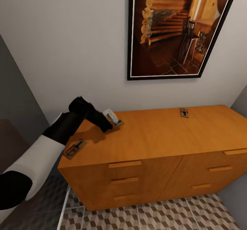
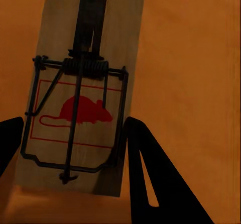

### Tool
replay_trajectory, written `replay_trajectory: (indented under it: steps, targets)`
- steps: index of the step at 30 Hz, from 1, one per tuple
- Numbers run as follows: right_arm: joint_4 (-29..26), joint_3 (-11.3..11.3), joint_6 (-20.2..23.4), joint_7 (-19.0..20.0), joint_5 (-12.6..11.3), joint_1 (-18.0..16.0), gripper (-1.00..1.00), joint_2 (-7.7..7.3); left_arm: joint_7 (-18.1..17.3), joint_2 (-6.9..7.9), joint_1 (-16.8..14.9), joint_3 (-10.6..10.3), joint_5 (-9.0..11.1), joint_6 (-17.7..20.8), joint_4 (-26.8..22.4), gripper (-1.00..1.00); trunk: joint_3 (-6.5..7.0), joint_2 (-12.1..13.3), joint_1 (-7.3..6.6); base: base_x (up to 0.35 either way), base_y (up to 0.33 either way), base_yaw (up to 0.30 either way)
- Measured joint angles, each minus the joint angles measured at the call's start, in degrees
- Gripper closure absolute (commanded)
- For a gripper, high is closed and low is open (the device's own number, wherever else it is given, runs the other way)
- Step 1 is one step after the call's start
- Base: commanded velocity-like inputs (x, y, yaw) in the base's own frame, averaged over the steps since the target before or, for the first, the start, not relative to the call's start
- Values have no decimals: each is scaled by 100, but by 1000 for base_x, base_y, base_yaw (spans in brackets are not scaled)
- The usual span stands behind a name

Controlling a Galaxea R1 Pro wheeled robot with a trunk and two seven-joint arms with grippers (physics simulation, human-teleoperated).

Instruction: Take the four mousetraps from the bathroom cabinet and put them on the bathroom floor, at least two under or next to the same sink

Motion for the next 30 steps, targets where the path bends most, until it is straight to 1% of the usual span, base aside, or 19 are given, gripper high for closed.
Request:
replay_trajectory:
  steps: [5, 16, 21, 30]
  targets:
    - [0, 0, 0, 2, -1, -1, 100, 0, 0, 10, 0, 0, 1, 64, -214, 100, 0, 0, 0, 0, 0, 0]
    - [0, 1, 9, -10, 1, 1, 100, 0, 0, 27, 1, -16, 1, 68, -225, 100, 0, 0, 0, -8, 0, 0]
    - [0, 1, 8, -10, 0, 1, 100, 0, 0, 28, 0, -24, 0, 65, -214, 100, 0, 0, 3, -242, 0, 0]
    - [0, 1, 9, -18, -1, 1, 100, 0, 0, 28, 0, -34, 0, 65, -207, 100, 0, 0, 4, -324, 0, 0]
